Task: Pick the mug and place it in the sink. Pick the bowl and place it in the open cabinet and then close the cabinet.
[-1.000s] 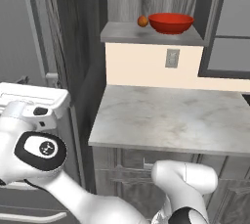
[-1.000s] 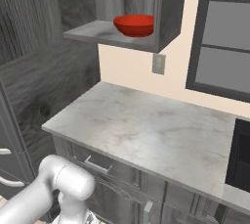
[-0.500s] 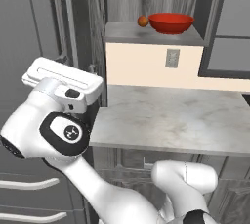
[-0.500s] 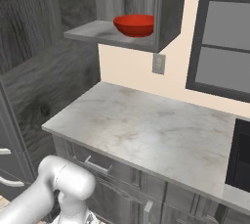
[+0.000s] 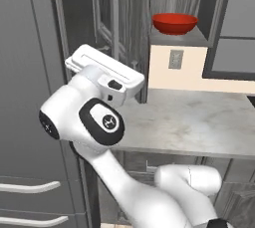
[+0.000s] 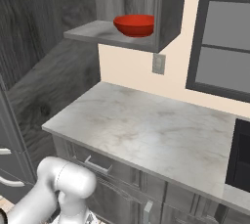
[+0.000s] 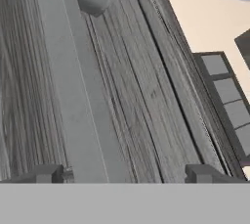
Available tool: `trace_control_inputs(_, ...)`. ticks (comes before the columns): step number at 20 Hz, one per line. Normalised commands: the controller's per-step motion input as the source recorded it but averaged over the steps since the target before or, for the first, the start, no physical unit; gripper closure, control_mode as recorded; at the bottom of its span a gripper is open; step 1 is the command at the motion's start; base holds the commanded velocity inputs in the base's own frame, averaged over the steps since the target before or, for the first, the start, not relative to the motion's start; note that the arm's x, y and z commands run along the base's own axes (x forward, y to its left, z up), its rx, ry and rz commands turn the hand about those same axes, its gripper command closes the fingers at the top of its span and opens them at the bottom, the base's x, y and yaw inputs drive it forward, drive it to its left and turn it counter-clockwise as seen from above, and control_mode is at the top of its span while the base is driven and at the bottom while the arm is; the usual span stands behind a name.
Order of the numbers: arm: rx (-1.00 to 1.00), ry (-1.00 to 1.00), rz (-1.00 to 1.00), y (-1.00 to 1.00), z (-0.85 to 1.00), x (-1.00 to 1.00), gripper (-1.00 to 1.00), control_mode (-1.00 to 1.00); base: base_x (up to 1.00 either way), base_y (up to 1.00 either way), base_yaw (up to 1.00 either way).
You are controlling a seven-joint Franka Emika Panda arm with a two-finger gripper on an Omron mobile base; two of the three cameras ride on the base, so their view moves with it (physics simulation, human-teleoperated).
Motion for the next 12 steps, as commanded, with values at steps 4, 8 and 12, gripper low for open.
trace_control_inputs(4, 0.02, 0.16, 0.00, -0.72, 0.00, 0.63, -1.00, -1.00, 0.00, 0.00, 0.00)
trace_control_inputs(8, 0.02, 0.29, 0.05, -0.72, 0.00, 0.85, -1.00, -1.00, 0.00, 0.00, 0.00)
trace_control_inputs(12, 0.01, 0.27, 0.06, -0.74, 0.02, 0.77, -1.00, -1.00, 0.00, 0.00, 0.00)
